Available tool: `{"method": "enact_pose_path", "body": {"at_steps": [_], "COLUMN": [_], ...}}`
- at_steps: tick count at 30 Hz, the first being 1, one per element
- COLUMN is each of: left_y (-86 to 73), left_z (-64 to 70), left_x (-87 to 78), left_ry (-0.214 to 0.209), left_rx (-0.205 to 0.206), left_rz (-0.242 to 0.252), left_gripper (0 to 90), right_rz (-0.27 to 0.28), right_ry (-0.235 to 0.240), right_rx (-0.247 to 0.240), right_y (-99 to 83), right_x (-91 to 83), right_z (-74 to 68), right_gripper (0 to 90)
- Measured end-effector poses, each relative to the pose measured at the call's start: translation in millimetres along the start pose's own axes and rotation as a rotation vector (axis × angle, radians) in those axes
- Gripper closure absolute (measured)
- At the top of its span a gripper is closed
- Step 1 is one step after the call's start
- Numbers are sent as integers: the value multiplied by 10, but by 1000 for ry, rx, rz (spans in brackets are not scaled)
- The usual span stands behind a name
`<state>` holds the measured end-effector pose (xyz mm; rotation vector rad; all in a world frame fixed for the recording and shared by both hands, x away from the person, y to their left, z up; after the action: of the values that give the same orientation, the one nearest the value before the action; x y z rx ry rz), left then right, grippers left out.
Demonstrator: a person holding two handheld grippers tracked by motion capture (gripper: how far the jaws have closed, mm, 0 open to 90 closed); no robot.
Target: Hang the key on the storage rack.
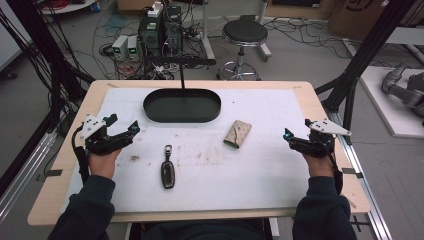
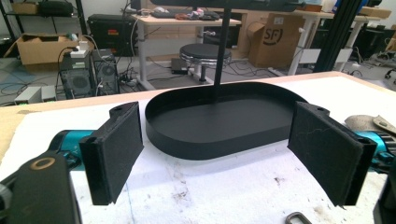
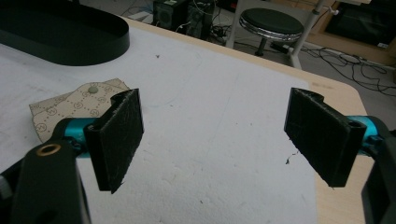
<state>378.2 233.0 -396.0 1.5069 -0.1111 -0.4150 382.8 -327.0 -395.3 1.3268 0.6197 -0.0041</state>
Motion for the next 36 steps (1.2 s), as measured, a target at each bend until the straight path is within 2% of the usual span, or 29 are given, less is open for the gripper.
{"method": "enact_pose_path", "body": {"at_steps": [10,15,21,27,29,32,36], "left_y": [-25,-112,-189,-327,-421,-538,-684], "left_z": [81,254,465,683,760,856,942], "left_x": [46,105,139,163,176,215,322], "left_ry": [2,-15,-61,-120,-145,-158,-149], "left_rx": [7,22,41,55,60,75,103], "left_rz": [-32,-86,-133,-221,-272,-340,-425], "left_gripper": [195,217,251,309,340,376,413], "right_rz": [0,-13,-6,-14,-18,-16,-28], "right_ry": [2,6,-5,-5,-5,-4,5], "right_rx": [19,22,16,-10,-11,-15,-17], "right_y": [-47,-93,-84,-69,-63,-55,-72], "right_x": [15,34,4,6,14,25,65], "right_z": [26,47,41,-32,-54,-69,-69], "right_gripper": [202,202,202,202,202,202,202]}}
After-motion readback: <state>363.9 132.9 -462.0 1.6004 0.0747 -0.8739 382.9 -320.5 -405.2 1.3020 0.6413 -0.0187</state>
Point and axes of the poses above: each handheld gripper's, and its own axes: x roughly forward along the jaws, y roughly out of its top, z roughly to its right, the point moved 5 cm from there along x, roughly forward along the jaws, and after that the axes turned 3 degrees about y, right-handed, at the moved point
